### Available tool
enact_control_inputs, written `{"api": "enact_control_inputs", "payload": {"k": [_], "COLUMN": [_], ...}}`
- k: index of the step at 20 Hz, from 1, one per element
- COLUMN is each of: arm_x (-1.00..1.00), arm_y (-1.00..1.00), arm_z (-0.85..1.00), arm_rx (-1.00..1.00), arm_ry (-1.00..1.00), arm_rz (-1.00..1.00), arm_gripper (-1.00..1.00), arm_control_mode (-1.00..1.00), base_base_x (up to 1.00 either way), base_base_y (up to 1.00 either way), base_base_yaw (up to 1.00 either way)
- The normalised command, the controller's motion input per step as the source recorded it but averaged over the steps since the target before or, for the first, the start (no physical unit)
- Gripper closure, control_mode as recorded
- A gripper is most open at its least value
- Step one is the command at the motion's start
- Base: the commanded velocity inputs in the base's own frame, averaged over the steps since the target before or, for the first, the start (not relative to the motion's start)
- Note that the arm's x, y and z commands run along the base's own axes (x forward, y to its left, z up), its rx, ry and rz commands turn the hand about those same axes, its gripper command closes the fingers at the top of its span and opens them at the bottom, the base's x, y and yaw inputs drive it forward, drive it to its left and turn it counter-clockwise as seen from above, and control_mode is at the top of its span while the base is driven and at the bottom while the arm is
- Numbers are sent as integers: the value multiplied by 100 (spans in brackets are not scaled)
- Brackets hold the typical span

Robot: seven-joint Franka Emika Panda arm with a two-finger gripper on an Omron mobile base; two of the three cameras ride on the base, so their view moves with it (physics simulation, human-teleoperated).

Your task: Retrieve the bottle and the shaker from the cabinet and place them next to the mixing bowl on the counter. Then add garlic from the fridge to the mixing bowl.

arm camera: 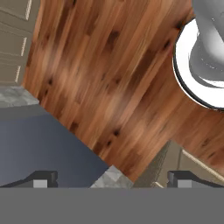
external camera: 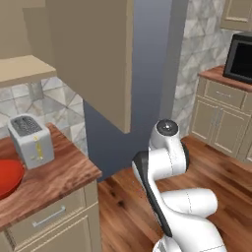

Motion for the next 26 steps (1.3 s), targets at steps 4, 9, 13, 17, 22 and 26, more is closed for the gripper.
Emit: {"api": "enact_control_inputs", "payload": {"k": [4,9,13,17,22,26], "arm_x": [0,0,0,0,0,0], "arm_y": [0,0,0,0,0,0], "arm_z": [0,0,0,0,0,0], "arm_rx": [0,0,0,0,0,0], "arm_ry": [0,0,0,0,0,0], "arm_rz": [0,0,0,0,0,0], "arm_gripper": [-100,-100,-100,-100,-100,-100], "arm_control_mode": [100,100,100,100,100,100], "base_base_x": [0,0,0,0,0,0], "base_base_y": [-79,-40,-7,-9,-8,0], "base_base_yaw": [-75,-90,-97,-95,-98,-100]}}
